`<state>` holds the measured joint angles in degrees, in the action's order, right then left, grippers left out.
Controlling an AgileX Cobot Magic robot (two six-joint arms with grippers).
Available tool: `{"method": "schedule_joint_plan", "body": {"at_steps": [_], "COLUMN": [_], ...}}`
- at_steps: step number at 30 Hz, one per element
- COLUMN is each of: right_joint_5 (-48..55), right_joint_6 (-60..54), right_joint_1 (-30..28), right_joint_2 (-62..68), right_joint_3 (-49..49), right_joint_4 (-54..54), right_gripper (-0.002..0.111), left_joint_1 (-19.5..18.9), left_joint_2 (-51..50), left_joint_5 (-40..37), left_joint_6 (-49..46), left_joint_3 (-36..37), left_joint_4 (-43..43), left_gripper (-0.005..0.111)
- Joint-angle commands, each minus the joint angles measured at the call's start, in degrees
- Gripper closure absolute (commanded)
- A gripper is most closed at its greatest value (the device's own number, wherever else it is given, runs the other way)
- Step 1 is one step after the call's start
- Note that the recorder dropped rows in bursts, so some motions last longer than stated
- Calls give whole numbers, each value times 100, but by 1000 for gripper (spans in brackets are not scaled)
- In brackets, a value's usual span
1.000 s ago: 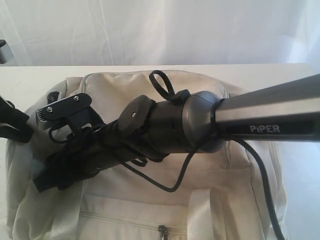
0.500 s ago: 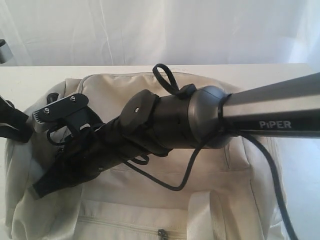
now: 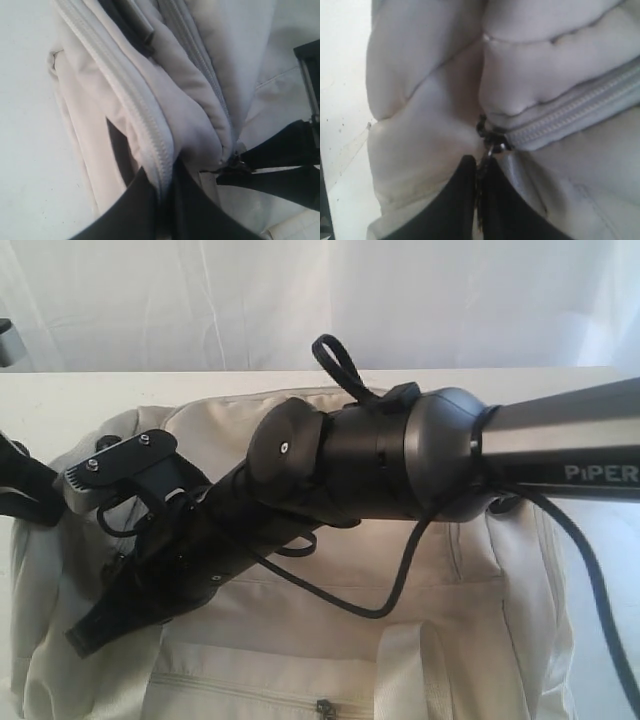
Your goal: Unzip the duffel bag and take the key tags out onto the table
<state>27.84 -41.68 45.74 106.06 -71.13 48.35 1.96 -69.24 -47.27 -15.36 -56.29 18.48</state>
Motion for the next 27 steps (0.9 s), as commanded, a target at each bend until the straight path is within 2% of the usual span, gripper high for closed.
{"method": "schedule_joint_plan", "body": {"at_steps": [1,11,27], "right_joint_5": [511,991,266], "right_joint_6": [429,452,464], "right_joint_1": [-6,-6,-6], "right_joint_2": [-211,-366,114], "right_joint_3": [-21,-11,-11], "right_joint_4": [-563,-967,-931], "right_gripper": [108,108,108], "left_joint_1": [-13,-13,-13], "left_joint_2": [63,63,63], "left_joint_5": [-20,-20,-20], "left_joint_6": [-7,-7,-30], "left_joint_3": [-46,-46,-46], "left_joint_4": [205,205,209], "left_gripper": [107,107,107]}}
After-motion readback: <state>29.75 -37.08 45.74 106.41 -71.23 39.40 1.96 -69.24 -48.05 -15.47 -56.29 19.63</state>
